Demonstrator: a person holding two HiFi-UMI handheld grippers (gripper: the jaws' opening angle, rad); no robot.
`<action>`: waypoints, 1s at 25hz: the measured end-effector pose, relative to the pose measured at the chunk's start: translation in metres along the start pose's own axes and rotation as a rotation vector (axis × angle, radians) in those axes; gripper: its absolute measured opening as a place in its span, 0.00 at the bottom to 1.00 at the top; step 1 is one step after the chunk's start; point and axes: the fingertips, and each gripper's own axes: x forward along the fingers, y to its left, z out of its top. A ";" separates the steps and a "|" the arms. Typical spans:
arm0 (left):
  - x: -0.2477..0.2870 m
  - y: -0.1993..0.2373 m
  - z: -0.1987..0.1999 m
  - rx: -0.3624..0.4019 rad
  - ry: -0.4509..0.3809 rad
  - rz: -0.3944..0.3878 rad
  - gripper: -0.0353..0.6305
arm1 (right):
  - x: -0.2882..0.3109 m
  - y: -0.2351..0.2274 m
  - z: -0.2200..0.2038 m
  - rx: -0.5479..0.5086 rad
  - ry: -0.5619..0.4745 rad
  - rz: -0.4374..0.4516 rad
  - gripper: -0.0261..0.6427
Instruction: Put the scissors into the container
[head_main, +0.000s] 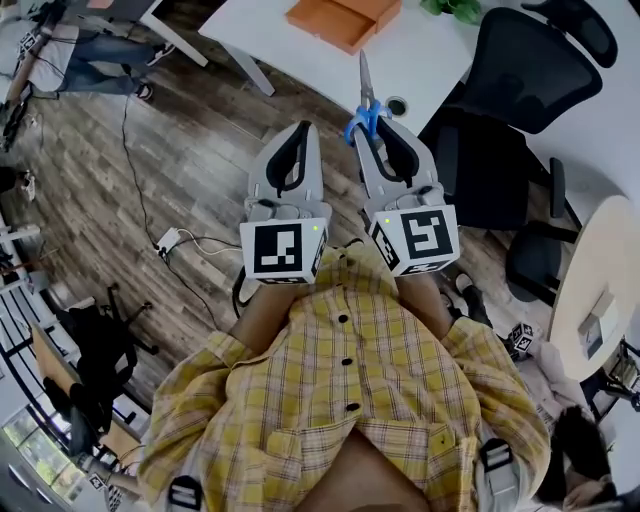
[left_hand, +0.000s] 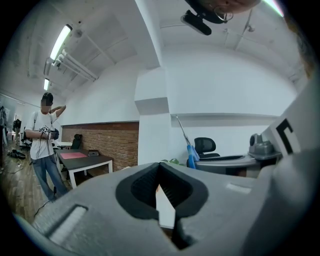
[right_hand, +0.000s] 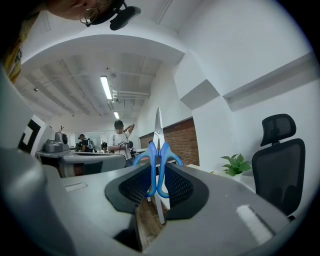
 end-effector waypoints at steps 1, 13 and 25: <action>0.012 0.007 0.002 -0.001 -0.001 -0.005 0.05 | 0.012 -0.005 0.001 0.000 0.001 -0.007 0.18; 0.141 0.076 0.024 -0.012 0.023 -0.096 0.05 | 0.135 -0.061 0.028 0.006 0.024 -0.102 0.18; 0.241 0.138 0.028 -0.013 0.056 -0.211 0.05 | 0.239 -0.097 0.035 0.015 0.059 -0.215 0.18</action>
